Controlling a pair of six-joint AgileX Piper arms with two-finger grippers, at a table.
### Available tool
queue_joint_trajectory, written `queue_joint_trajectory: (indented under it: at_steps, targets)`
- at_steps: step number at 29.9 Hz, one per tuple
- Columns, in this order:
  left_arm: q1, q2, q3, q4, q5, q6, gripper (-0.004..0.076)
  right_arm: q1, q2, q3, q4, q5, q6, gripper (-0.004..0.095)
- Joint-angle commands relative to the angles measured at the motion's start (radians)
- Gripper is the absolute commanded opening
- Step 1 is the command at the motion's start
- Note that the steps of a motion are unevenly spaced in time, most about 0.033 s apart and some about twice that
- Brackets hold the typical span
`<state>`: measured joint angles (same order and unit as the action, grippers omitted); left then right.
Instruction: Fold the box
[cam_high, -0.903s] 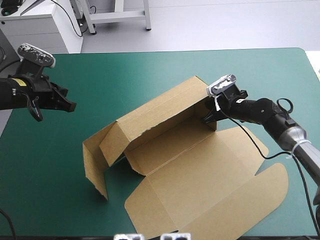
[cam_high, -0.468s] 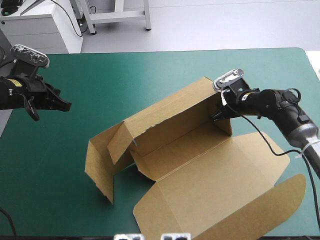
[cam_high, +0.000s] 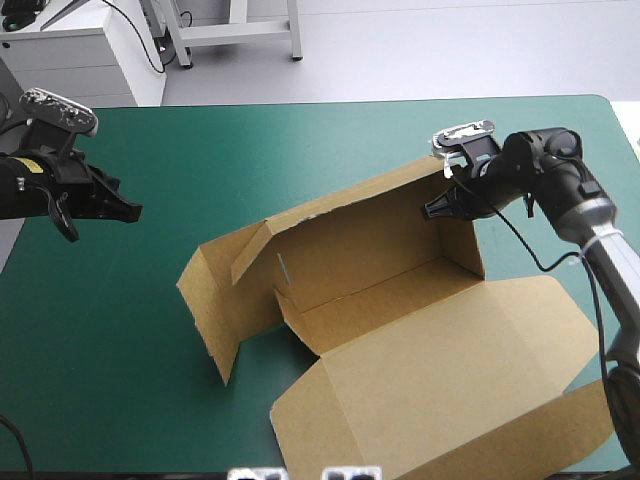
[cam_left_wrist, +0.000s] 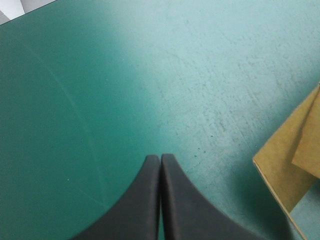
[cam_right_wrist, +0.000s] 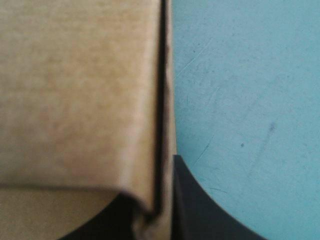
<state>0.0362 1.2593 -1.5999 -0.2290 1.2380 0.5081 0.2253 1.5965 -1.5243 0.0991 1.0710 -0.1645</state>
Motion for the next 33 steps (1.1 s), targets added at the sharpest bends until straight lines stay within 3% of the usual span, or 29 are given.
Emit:
queue_joint_trajectory:
  at_steps: [1, 13, 16, 21, 23, 33]
  targets:
    - [0.000, -0.023, -0.031, -0.013, -0.050, -0.011, -0.0009, -0.004, 0.050, -0.111, 0.036, 0.045, 0.060, -0.0018]
    - [0.000, -0.023, -0.031, -0.013, -0.050, -0.011, -0.0009, -0.004, 0.346, -0.408, 0.047, 0.172, 0.122, 0.0004]
    - [0.000, -0.023, -0.031, -0.013, -0.050, -0.011, -0.0009, -0.004, 0.370, -0.413, 0.048, 0.164, 0.109, 0.0132]
    - [0.000, -0.023, -0.031, -0.013, -0.050, -0.019, -0.0009, -0.004, 0.369, -0.420, 0.051, 0.129, 0.076, 0.0560]
    - [0.000, -0.023, -0.031, -0.013, -0.050, -0.040, -0.0009, -0.004, 0.369, -0.447, 0.051, 0.137, 0.076, 0.0680]
    - [0.000, -0.023, -0.031, -0.013, -0.050, -0.045, -0.0009, -0.004, 0.328, -0.540, 0.054, 0.180, 0.065, 0.0697]
